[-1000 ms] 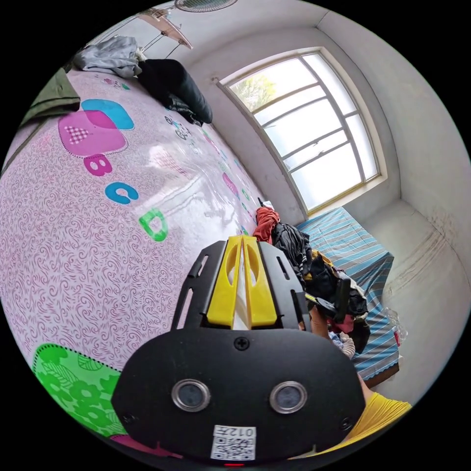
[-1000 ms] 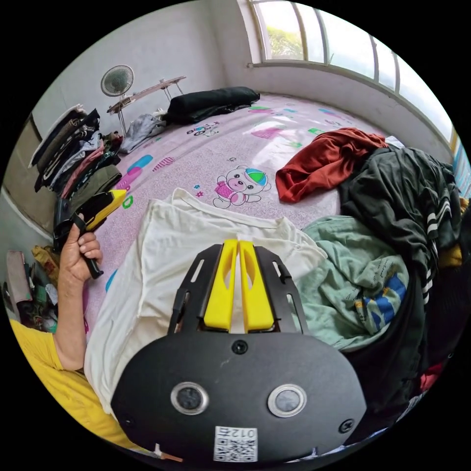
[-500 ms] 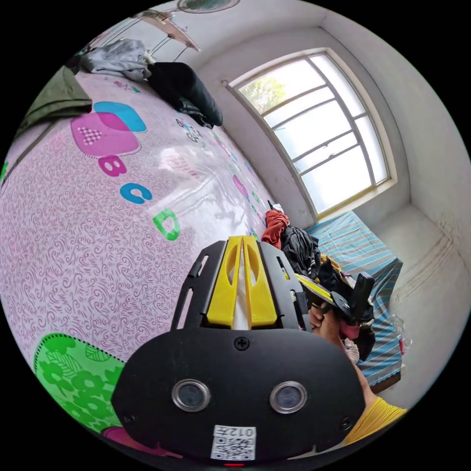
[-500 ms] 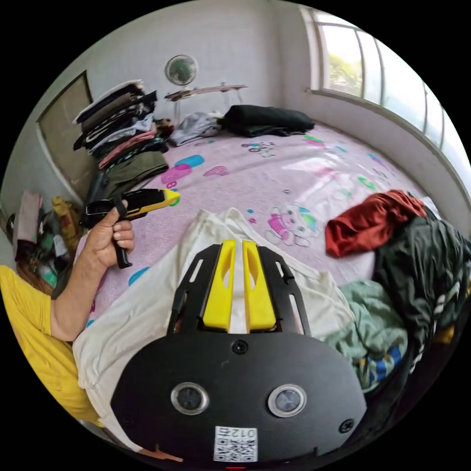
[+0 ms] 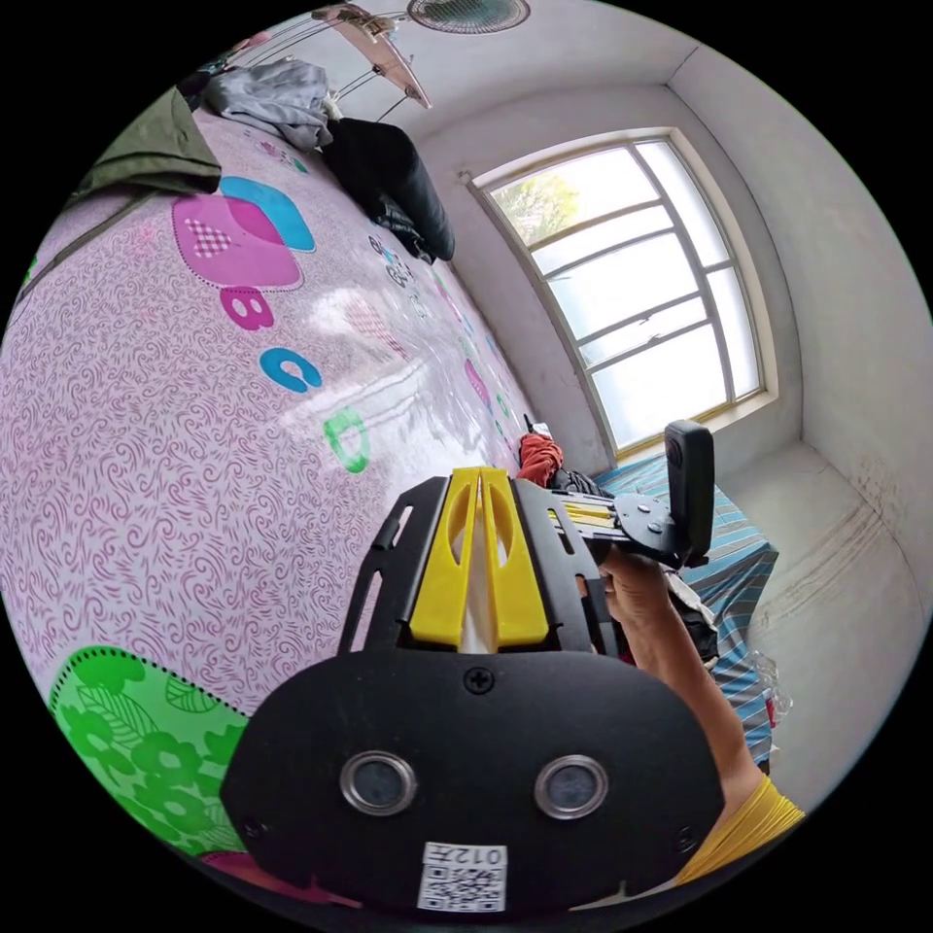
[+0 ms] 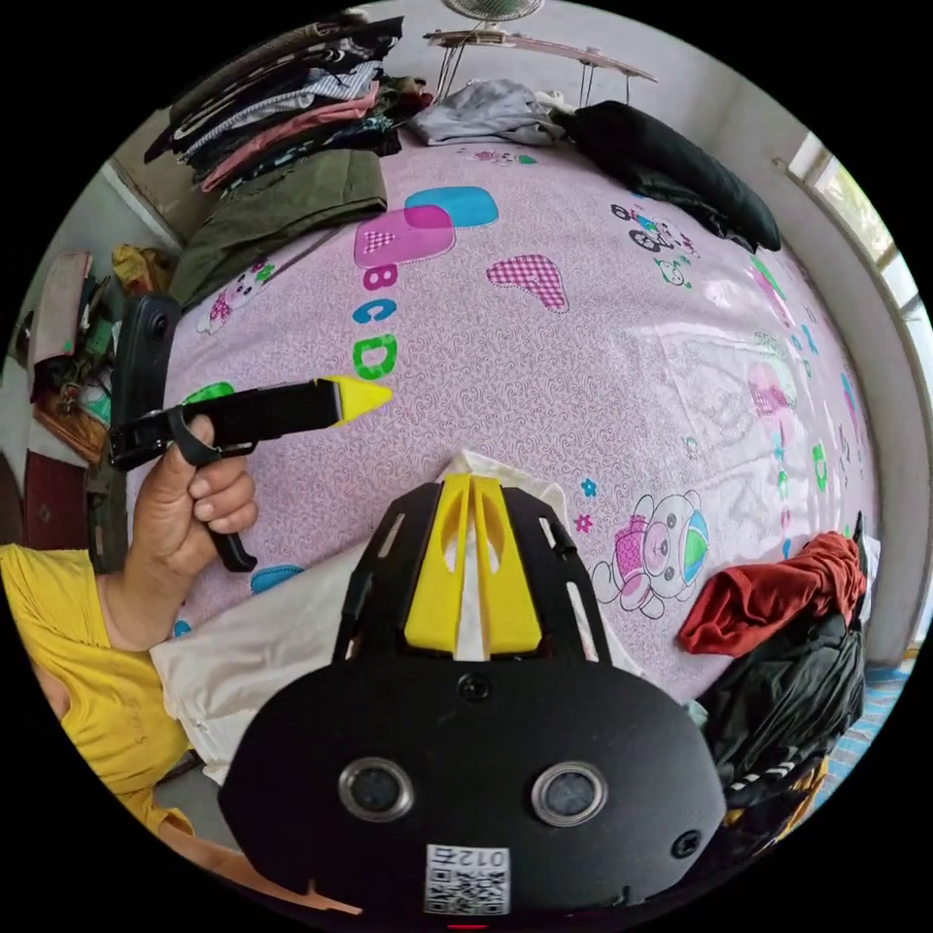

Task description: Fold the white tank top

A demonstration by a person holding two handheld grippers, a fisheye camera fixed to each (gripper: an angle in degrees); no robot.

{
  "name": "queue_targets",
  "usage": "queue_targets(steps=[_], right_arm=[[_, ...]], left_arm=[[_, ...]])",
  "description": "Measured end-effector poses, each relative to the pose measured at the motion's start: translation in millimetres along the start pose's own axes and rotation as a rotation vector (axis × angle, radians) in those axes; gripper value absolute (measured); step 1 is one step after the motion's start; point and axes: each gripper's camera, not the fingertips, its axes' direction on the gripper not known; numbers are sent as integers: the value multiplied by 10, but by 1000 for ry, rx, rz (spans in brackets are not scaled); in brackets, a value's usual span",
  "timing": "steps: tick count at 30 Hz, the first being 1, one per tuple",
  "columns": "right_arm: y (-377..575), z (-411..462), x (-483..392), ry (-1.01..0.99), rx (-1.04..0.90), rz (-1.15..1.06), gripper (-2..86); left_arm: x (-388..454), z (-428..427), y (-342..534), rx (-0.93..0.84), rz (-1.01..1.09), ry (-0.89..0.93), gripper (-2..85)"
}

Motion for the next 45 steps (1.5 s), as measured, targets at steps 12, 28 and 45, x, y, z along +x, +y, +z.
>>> queue_targets(steps=[12, 28, 45], right_arm=[[737, -27, 1116, -363, 317, 593, 12], [1906, -765, 1304, -196, 192, 677, 51], [2617, -939, 1269, -156, 321, 821, 27]], left_arm=[[127, 315, 125, -14, 23, -6, 5], [1170, 1706, 310, -371, 365, -203, 5], [1317, 2321, 208, -441, 347, -332, 5]])
